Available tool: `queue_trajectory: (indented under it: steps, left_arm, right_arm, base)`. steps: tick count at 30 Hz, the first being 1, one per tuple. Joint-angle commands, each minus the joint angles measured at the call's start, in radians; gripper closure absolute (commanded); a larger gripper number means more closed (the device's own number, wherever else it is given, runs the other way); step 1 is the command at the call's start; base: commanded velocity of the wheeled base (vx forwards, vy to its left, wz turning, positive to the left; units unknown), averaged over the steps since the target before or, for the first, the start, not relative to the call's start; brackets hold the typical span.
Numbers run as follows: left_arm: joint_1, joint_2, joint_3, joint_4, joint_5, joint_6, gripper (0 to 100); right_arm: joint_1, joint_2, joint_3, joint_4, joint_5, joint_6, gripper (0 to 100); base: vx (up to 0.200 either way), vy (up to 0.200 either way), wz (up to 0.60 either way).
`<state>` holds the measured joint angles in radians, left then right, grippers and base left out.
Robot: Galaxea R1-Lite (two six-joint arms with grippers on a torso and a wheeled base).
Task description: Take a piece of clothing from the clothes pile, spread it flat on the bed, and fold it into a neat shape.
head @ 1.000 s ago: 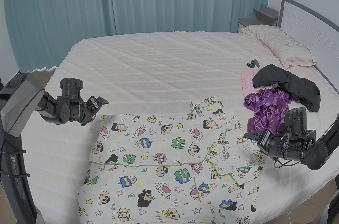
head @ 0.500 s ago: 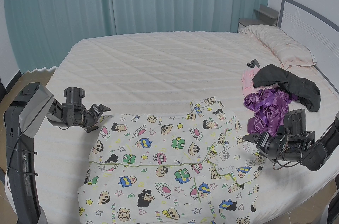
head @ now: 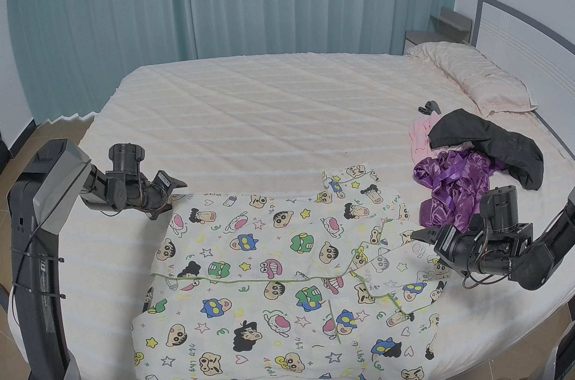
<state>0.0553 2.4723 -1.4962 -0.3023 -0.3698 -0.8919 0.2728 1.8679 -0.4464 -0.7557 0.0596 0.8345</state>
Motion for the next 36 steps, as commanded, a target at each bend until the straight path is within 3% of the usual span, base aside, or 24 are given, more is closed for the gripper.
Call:
queue_trajectory:
  steps: [1,8,19,23,31,32,36]
  left_arm:
    - [0.017,0.005,-0.007,0.0,0.002,-0.007,100]
    - [0.054,0.004,-0.027,0.003,0.009,-0.005,100]
    - [0.032,0.008,-0.11,0.009,0.014,0.019,100]
    - [0.031,0.008,-0.111,0.009,0.022,0.067,100]
    - [0.044,0.0,-0.075,0.028,0.025,0.071,100]
    - [0.047,0.0,-0.073,0.031,0.023,0.071,0]
    - [0.052,0.005,-0.07,0.035,0.023,0.071,0]
  right_arm:
    - [0.0,0.002,0.0,-0.001,0.0,0.0,0]
    - [0.002,0.004,0.0,-0.001,0.002,0.0,0]
    - [0.002,0.013,0.0,-0.001,0.0,0.0,0]
    - [0.002,0.016,0.0,-0.001,0.0,0.0,0]
    - [0.002,0.017,0.002,-0.001,0.002,0.0,0]
    - [0.002,0.017,0.002,-0.001,0.002,0.0,0]
    - [0.002,0.017,0.002,-0.001,0.002,0.0,0]
  base:
    - [0.0,0.0,0.0]
    - [0.0,0.0,0.0]
    - [0.0,0.0,0.0]
    - [0.0,0.0,0.0]
    - [0.0,0.0,0.0]
    - [0.0,0.0,0.0]
    - [0.0,0.0,0.0]
